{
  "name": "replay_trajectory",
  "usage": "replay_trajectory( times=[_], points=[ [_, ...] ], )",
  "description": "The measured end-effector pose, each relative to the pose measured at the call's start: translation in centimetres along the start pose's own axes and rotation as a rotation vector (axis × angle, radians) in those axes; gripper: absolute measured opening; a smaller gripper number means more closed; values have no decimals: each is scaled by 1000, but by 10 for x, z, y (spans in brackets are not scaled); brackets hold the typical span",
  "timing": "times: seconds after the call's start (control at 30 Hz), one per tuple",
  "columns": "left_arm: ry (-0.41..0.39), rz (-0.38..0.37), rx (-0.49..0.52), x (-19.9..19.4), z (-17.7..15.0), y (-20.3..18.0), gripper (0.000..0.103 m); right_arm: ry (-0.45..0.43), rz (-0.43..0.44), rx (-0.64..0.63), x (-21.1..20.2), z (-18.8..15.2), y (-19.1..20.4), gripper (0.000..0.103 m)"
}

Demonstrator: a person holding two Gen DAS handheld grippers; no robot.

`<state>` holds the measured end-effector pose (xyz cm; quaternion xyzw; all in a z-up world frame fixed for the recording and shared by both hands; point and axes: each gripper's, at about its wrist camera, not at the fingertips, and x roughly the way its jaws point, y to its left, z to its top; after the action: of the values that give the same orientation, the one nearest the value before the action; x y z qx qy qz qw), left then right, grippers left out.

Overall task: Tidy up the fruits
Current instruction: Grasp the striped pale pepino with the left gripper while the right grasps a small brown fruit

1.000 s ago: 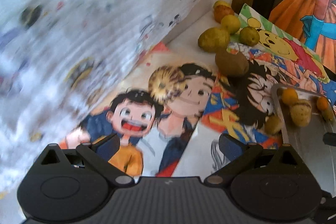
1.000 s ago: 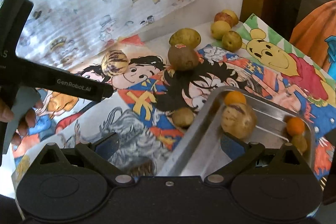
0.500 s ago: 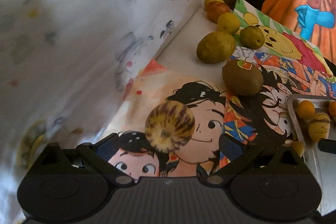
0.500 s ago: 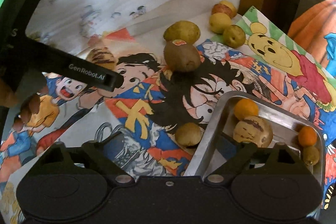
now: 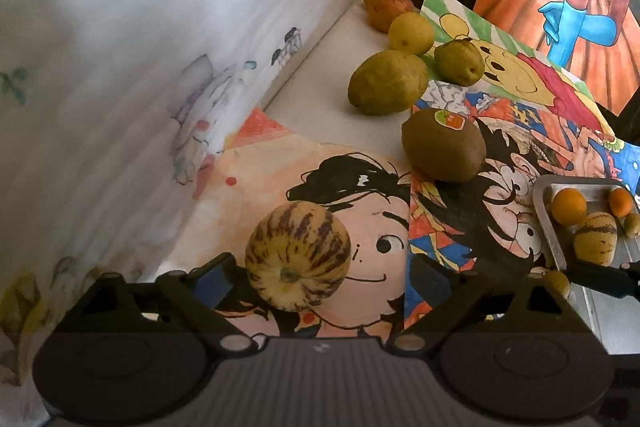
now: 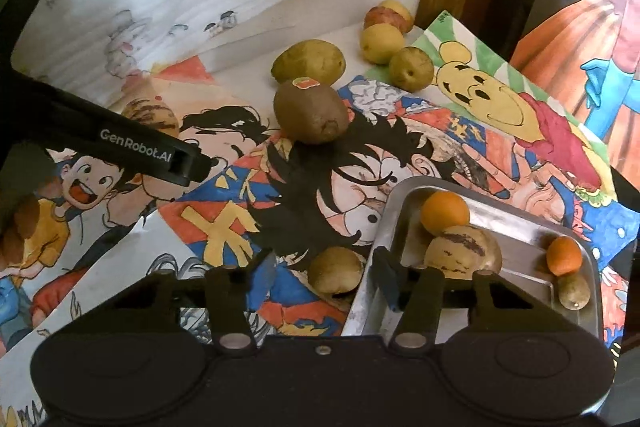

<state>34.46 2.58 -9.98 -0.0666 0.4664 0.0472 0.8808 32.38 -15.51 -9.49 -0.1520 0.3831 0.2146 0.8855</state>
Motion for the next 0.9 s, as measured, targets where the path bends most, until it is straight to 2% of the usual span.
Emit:
replay_trajectory(
  times=[0.3,0.37,0.4,0.5,0.9],
  points=[
    [-18,-26,7,-2,0,0,82,0,-16,12,-3,-1,5,43],
    [-23,-30,0,-3,0,2,76,0,-12,14,-4,-2,6,40],
    [-25,-32,-2,-4,0,2,72,8,-5,18,-4,-2,6,36],
    [-25,-38,5,-4,0,3,58,20,1,19,-4,-7,9,32],
    [-15,-52,16,-9,-5,-1,56,24,21,34,-11,-13,10,32]
  ],
)
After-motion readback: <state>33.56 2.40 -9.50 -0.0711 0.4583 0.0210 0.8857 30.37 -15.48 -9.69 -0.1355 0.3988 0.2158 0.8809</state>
